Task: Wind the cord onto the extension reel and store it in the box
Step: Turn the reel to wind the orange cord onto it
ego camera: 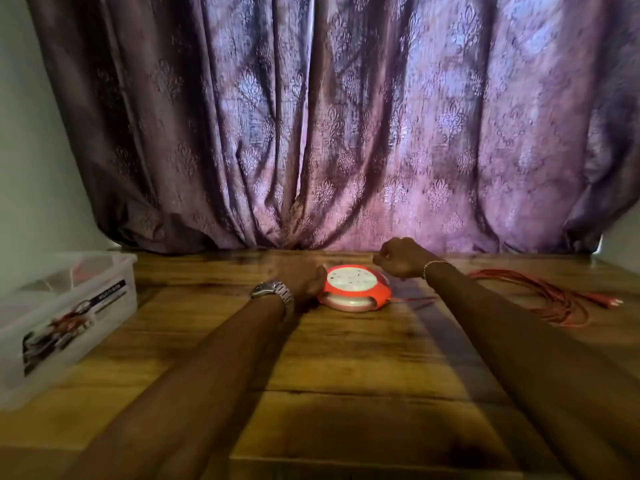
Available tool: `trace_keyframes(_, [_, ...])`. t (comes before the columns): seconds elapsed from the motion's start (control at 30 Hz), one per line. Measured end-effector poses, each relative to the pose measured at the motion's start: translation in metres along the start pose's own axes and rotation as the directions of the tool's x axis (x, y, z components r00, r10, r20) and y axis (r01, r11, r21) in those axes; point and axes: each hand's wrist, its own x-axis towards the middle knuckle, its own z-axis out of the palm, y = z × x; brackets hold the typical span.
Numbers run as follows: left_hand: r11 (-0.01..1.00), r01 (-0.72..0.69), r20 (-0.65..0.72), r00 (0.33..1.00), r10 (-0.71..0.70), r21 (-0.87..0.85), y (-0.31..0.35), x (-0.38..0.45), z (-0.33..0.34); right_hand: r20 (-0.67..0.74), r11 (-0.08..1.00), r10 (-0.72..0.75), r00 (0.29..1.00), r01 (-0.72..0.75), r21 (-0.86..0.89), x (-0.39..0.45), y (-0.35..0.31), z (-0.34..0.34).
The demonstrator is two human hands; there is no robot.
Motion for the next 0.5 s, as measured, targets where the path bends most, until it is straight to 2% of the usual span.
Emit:
trace_keyframes(0.03, [0.999,0.02,0.092,0.996,-0.018,-0.027,-0.002,0.003,0.006,0.031,0.999,0.027,0.999,-0.029,0.043,0.002,0.003,0.004])
trace_keyframes(0.1, [0.992,0.084,0.193,0.979,-0.064,-0.094,-0.004,0.003,0.011,0.107,0.992,0.078,0.991,-0.088,0.087,0.001,0.005,0.008])
trace_keyframes(0.2, [0.98,0.121,0.197,0.976,-0.088,-0.159,0.001,0.005,0.015,0.203,0.956,0.132,0.97,-0.179,0.233,0.002,0.006,0.017])
trace_keyframes(0.33, [0.962,0.149,0.104,0.986,-0.128,-0.228,0.007,0.011,0.021,0.292,0.823,0.185,0.938,-0.31,0.476,0.008,0.014,0.024])
trace_keyframes(0.5, [0.889,0.101,-0.116,0.979,-0.17,-0.446,0.005,0.024,0.015,0.292,0.621,0.119,0.949,-0.301,0.724,0.016,0.023,0.019])
